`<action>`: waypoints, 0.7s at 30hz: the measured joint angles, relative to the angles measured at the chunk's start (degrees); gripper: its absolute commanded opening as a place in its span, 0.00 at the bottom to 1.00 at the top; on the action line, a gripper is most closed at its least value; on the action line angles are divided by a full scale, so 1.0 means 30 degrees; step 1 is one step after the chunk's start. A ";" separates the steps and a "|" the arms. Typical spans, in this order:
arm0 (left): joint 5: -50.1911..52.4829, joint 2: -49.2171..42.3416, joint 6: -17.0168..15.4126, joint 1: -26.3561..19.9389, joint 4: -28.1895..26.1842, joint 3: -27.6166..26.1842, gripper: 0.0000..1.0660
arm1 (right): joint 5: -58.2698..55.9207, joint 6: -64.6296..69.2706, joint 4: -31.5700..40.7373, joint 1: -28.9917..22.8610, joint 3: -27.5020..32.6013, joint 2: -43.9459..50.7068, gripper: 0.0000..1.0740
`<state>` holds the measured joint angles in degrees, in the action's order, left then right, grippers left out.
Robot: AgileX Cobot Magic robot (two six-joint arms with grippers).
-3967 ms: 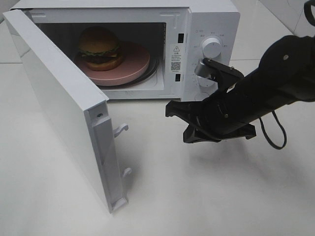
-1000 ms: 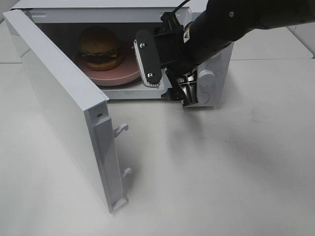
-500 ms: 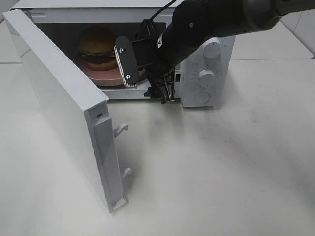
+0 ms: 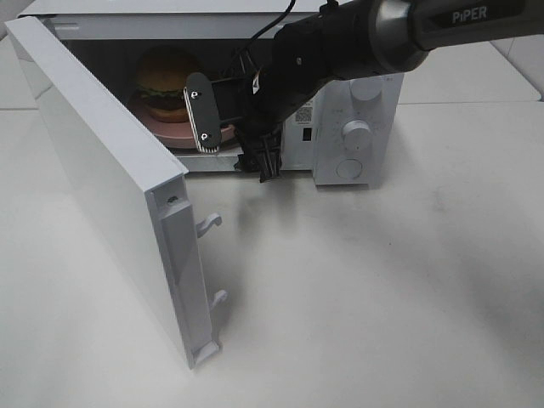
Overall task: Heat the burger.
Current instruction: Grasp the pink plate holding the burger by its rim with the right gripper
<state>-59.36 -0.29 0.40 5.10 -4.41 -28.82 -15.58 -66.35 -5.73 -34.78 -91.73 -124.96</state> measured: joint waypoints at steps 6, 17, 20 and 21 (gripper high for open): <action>0.0000 0.0000 0.0000 0.0000 0.0000 0.0000 0.94 | -0.0248 0.0153 -0.0153 0.0000 -0.1261 -0.0764 0.79; 0.0000 0.0000 0.0000 0.0000 0.0000 0.0000 0.94 | -0.1356 0.0306 -0.0516 -0.0038 -0.3915 -0.2349 0.77; 0.0000 0.0000 0.0000 0.0000 0.0000 0.0000 0.94 | -0.1662 0.0306 -0.0516 -0.0134 -0.4526 -0.2807 0.77; 0.0000 0.0000 0.0000 0.0000 0.0000 0.0000 0.94 | -0.1700 0.0306 -0.0516 -0.0191 -0.4736 -0.2922 0.77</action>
<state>-59.36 -0.29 0.40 5.10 -4.41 -28.82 -20.68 -65.43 -7.28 -35.35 -105.94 -133.73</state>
